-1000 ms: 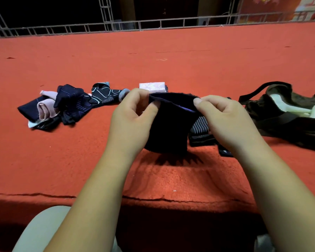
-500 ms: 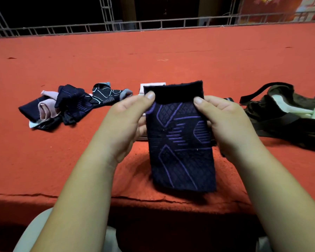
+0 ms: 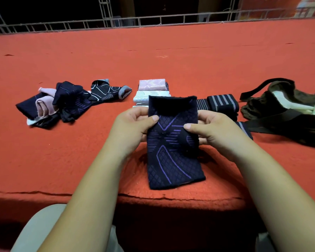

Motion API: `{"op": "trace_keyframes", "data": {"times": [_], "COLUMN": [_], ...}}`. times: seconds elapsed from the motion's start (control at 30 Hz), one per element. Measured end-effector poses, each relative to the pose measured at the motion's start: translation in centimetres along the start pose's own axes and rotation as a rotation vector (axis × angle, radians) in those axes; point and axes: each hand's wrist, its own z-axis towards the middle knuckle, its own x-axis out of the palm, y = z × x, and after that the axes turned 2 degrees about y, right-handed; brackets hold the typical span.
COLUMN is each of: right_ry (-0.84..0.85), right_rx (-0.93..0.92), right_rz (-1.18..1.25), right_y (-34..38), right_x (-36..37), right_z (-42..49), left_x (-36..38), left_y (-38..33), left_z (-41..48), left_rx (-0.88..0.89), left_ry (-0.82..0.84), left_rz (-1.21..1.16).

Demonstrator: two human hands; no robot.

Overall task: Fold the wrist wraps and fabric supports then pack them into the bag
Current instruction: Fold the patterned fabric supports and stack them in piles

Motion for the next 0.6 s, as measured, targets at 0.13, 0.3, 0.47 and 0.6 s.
{"op": "trace_keyframes", "data": {"times": [0.13,0.3,0.47,0.6], "right_ry": [-0.049,0.003,0.032,-0.009], "right_rx": [-0.010,-0.044,-0.017,0.043], "right_rz": [0.031,0.143,0.276,0.324], "right_y": [-0.1,-0.6,-0.6,-0.5], "right_x": [-0.1,-0.1,-0.1,-0.1], "right_z": [0.1,0.1,0.4,0.6], "left_x": [-0.4,-1.6,-2.2,-1.8], "left_y": [0.3,0.9,1.1,0.8], "left_z": [0.5,1.0,1.0,0.8], "left_rx": [0.068,0.107,0.106,0.068], "left_ry": [-0.019,0.049,0.104,0.110], "left_rz": [0.055,0.108,0.121,0.101]}}
